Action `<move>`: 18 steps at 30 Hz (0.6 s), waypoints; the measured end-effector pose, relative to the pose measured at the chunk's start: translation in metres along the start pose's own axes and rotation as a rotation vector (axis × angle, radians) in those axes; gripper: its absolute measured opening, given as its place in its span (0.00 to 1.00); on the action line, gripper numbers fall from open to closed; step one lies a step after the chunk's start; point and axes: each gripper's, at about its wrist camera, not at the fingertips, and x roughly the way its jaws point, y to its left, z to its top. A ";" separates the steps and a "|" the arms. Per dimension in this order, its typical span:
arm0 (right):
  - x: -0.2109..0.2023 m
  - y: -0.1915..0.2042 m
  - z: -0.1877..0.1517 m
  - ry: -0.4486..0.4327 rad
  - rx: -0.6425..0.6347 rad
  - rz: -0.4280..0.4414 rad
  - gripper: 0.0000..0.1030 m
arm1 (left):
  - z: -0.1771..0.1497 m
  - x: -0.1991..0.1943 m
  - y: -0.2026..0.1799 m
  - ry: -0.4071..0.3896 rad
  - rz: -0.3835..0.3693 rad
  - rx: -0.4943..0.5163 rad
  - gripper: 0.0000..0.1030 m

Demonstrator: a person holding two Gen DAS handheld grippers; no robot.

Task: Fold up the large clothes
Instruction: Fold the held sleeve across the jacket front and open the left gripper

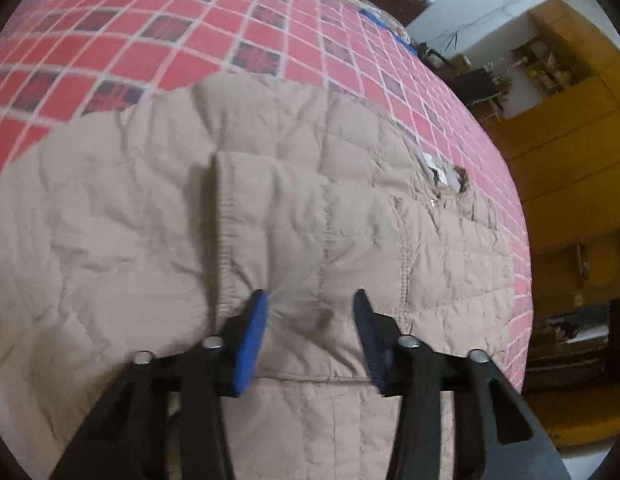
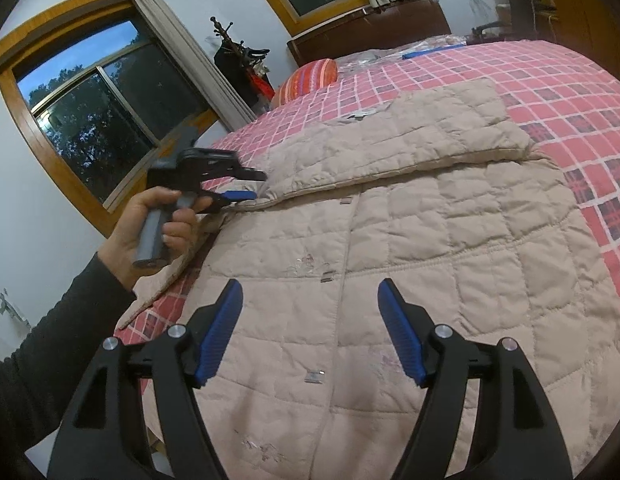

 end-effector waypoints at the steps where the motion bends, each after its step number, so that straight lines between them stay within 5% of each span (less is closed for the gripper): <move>1: -0.001 -0.002 0.000 -0.001 0.003 -0.001 0.69 | -0.003 -0.010 0.002 -0.014 -0.005 0.005 0.44; 3: -0.002 -0.003 0.001 -0.002 0.008 0.007 0.69 | -0.014 -0.048 0.013 -0.085 -0.034 0.013 0.62; 5: -0.003 0.000 0.000 -0.003 0.008 0.025 0.70 | -0.033 -0.083 0.036 -0.156 -0.057 -0.028 0.70; 8: 0.000 0.013 -0.003 0.004 -0.018 0.058 0.70 | -0.075 -0.132 0.087 -0.249 -0.104 -0.133 0.72; 18: 0.018 0.065 -0.001 0.057 -0.158 0.149 0.73 | -0.210 -0.259 0.293 -0.452 0.048 -0.580 0.73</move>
